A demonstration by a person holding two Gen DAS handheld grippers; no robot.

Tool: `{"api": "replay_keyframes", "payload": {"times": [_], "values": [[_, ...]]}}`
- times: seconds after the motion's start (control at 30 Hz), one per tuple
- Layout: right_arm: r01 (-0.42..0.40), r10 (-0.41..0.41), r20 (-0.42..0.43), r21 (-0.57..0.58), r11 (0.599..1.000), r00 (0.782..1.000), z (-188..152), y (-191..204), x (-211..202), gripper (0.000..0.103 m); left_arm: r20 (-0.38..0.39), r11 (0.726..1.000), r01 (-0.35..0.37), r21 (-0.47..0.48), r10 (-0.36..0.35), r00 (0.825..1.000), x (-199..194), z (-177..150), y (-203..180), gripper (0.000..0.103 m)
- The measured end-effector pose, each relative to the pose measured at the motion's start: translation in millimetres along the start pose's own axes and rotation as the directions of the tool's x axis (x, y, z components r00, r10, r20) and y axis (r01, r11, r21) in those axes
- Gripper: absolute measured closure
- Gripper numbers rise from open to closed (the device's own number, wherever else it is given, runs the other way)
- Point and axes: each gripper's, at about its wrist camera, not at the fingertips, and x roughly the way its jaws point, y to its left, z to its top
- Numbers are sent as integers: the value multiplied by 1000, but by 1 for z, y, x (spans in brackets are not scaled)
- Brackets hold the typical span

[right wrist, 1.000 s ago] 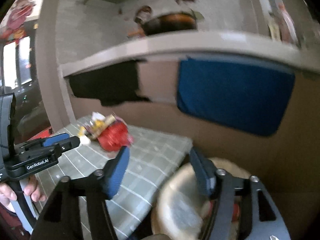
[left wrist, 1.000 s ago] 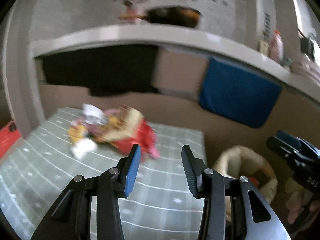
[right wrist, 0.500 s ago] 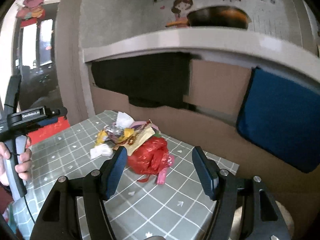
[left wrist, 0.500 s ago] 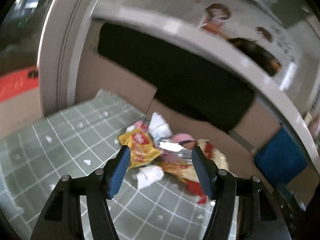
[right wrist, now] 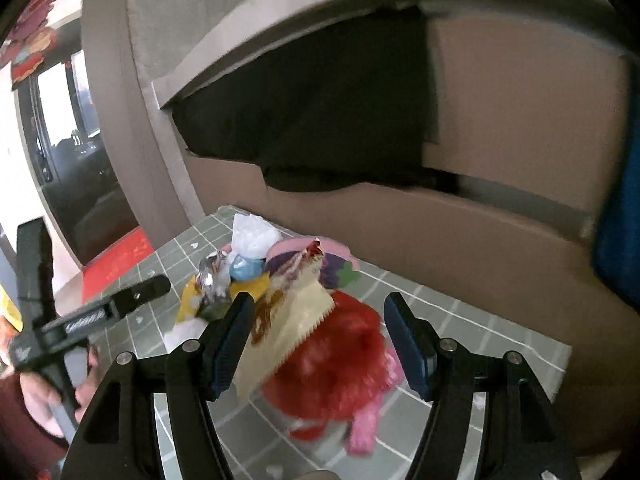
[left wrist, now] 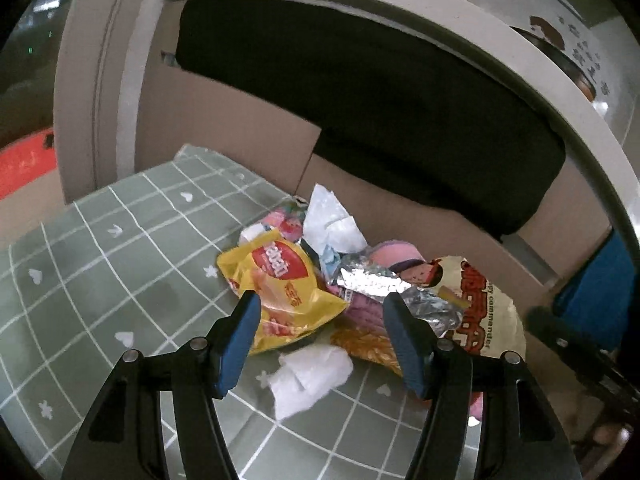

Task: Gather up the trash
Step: 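Grasp the white tissue with the left tool while the right tool grasps the noodle snack bag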

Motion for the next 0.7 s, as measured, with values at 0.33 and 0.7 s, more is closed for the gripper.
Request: {"api": "replay_keyframes", "payload": {"times": [0.33,0.7], "values": [[-124,125,-190,15,992,974,-13,0,50,81,-15,1000,-1,12,1,1000,-3,-9,8,39],[-108,112,-151,36,994,982,-50,-1,-27,86,-63,1000,10,4,-9,998,-12,-32,18,39]]}}
